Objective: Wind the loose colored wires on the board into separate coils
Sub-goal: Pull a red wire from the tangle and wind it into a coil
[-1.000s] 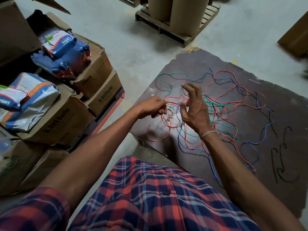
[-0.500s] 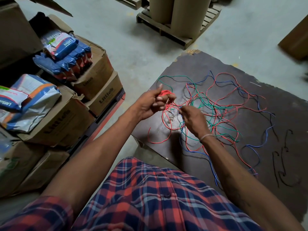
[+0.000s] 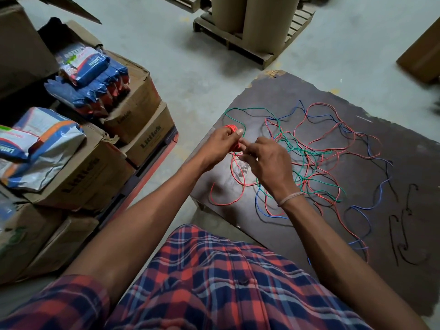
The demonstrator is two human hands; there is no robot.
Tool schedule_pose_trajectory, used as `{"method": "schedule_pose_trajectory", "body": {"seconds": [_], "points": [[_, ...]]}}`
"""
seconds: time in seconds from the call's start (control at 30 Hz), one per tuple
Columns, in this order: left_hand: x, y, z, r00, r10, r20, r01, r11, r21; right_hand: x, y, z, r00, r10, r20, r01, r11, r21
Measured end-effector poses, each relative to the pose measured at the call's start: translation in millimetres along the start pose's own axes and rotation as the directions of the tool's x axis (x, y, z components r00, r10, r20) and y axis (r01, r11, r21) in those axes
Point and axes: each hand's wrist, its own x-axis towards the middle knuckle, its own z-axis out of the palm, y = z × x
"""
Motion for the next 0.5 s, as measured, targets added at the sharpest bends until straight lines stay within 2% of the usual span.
{"method": "schedule_pose_trajectory", "body": {"seconds": [0.07, 0.17, 0.3, 0.4, 0.5], "points": [[0, 3, 1, 1.0, 0.024, 0.009, -0.025, 0.995, 0.1, 6, 1, -6, 0.999, 0.031, -0.029, -0.03, 0.999, 0.027], [1, 9, 1, 0.995, 0.014, 0.097, -0.029, 0.988, 0.151, 11, 3, -8, 0.998, 0.03, -0.059, -0.025, 0.995, 0.093], [-1, 17, 2, 0.989, -0.005, 0.146, -0.009, 0.995, 0.095, 15, 8, -10, 0.993, 0.031, -0.112, -0.009, 0.981, 0.194], [0, 18, 4, 0.987, -0.034, 0.154, 0.032, 0.999, 0.016, 19, 10, -14, 0.988, 0.072, -0.14, -0.04, 0.975, 0.218], [1, 19, 5, 0.987, -0.078, 0.139, 0.077, 0.997, 0.011, 24, 9, -17, 0.979, 0.129, -0.159, -0.079, 0.955, 0.288]]}}
